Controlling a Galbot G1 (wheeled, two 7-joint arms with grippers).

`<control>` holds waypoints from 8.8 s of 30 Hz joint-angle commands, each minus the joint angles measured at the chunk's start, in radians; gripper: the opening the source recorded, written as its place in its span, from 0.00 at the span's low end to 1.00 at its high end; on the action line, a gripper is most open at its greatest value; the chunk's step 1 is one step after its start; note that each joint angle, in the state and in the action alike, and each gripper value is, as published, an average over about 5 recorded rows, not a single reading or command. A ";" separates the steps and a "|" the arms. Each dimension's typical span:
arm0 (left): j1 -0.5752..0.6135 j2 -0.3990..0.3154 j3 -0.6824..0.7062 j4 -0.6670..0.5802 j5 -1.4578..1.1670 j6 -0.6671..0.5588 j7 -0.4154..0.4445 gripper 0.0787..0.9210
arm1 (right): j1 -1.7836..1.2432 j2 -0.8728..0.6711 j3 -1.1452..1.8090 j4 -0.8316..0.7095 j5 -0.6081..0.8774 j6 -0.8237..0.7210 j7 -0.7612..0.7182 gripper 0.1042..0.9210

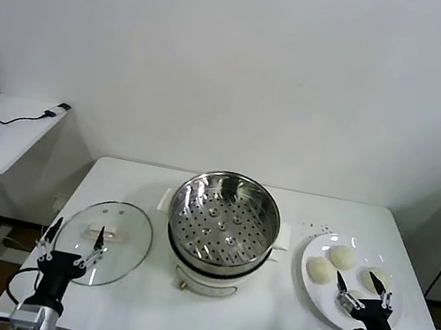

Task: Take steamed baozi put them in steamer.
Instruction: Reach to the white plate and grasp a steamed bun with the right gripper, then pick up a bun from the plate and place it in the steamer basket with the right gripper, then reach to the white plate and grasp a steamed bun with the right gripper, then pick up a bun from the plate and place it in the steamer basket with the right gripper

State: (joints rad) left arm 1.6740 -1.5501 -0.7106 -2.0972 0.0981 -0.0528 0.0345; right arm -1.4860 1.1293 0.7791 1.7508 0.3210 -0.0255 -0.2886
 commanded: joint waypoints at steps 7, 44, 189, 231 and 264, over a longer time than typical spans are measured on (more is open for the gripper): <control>0.016 0.002 -0.001 -0.013 -0.002 -0.005 -0.003 0.88 | 0.222 -0.467 -0.180 -0.142 -0.206 -0.178 -0.295 0.88; 0.020 0.023 -0.028 0.026 -0.034 -0.001 -0.016 0.88 | 1.631 -0.281 -1.608 -0.987 -0.557 0.088 -0.901 0.88; 0.132 0.029 -0.030 0.045 -0.047 -0.041 -0.028 0.88 | 1.975 -0.470 -2.191 -0.552 0.097 -0.251 -0.766 0.88; 0.139 0.028 -0.038 0.083 -0.035 -0.053 -0.030 0.88 | 1.546 -0.350 -1.798 -0.783 -0.200 -0.175 -0.809 0.69; 0.183 0.030 -0.019 0.032 -0.042 -0.071 -0.017 0.88 | 2.378 -0.057 -2.318 -0.581 0.561 -0.288 -0.740 0.59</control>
State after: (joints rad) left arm 1.8517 -1.5219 -0.7312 -2.0515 0.0582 -0.1227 0.0147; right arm 0.6875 0.9200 -1.4147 1.1037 0.6384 -0.2686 -1.0692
